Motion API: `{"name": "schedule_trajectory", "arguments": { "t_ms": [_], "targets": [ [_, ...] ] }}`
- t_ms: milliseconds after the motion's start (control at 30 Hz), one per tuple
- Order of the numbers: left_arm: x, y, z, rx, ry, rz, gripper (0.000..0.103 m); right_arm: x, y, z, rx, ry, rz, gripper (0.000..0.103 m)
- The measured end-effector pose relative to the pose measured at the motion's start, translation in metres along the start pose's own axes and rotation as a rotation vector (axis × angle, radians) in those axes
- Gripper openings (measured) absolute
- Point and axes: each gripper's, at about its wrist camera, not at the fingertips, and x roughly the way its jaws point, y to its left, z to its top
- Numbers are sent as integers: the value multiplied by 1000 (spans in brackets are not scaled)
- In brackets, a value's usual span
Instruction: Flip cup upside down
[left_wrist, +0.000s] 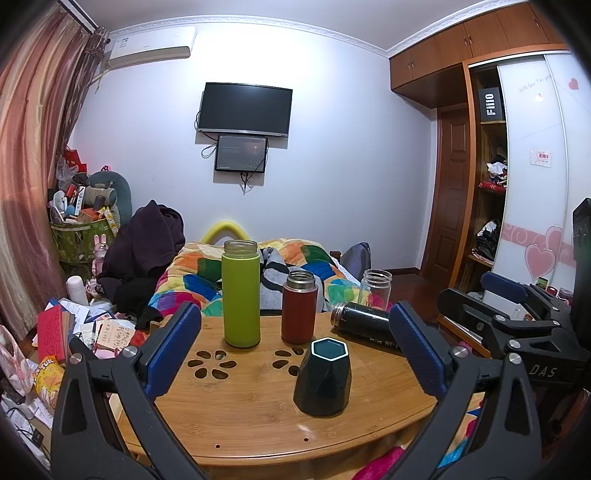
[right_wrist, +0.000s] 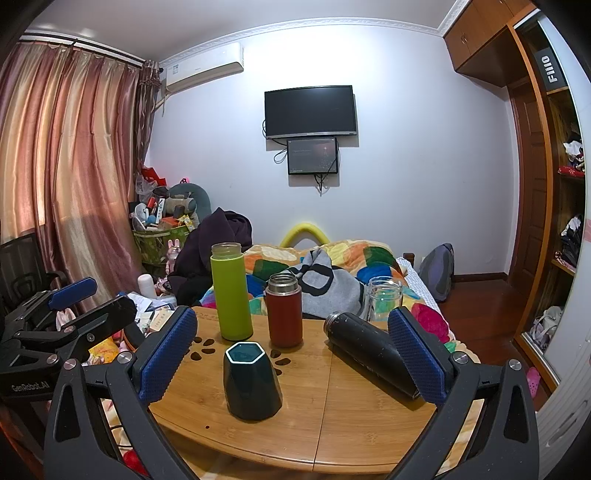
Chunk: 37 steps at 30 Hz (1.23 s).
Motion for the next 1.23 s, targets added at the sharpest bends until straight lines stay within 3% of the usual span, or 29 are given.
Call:
{"name": "schedule_trajectory", "arguments": {
  "t_ms": [1233],
  "targets": [
    [2,-4,3,8,13,-11,103,-3,-7,1,11,-1,1,103]
  ]
}}
